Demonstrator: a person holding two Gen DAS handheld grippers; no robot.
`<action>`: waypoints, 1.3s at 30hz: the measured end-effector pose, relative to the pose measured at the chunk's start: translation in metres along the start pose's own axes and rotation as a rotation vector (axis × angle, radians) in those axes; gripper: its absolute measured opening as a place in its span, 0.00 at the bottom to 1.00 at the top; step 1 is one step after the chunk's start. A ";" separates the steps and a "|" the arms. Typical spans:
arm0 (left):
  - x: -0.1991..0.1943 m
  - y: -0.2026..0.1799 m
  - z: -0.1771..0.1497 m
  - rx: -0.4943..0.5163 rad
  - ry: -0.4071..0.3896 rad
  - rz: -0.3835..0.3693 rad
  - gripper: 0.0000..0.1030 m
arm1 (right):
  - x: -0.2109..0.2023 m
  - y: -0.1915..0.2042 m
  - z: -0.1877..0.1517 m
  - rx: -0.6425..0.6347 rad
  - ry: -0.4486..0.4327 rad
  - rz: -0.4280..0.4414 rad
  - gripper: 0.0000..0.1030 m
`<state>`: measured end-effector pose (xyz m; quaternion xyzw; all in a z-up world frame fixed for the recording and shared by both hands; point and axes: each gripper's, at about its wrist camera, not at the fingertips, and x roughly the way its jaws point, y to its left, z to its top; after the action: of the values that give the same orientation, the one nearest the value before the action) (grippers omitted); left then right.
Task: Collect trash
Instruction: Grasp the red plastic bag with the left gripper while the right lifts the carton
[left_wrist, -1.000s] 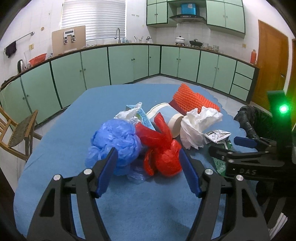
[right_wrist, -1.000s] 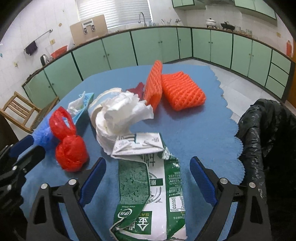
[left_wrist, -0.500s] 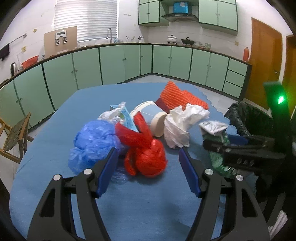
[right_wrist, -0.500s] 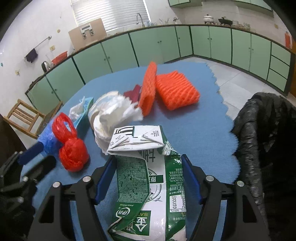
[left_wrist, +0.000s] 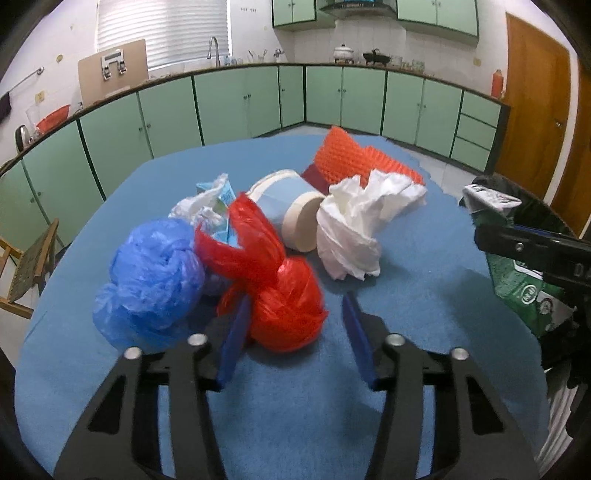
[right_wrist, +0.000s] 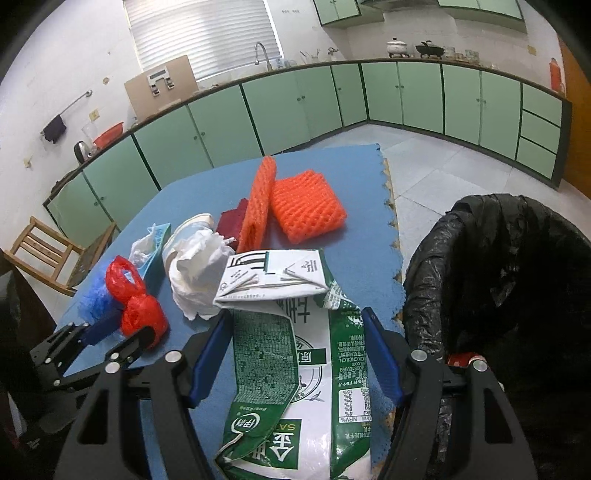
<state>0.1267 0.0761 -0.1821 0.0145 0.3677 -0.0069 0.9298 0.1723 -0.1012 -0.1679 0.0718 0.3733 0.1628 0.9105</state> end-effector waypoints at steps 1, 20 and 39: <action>0.002 -0.001 0.000 0.004 0.008 0.000 0.32 | 0.000 -0.001 0.001 0.001 0.000 0.001 0.67; -0.051 -0.009 0.023 -0.004 -0.134 -0.031 0.11 | -0.044 -0.002 0.010 0.001 -0.074 0.015 0.67; -0.078 -0.086 0.062 0.078 -0.229 -0.192 0.11 | -0.119 -0.062 0.026 0.066 -0.189 -0.119 0.67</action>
<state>0.1105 -0.0117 -0.0858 0.0143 0.2582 -0.1118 0.9595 0.1262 -0.2013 -0.0871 0.0945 0.2945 0.0886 0.9468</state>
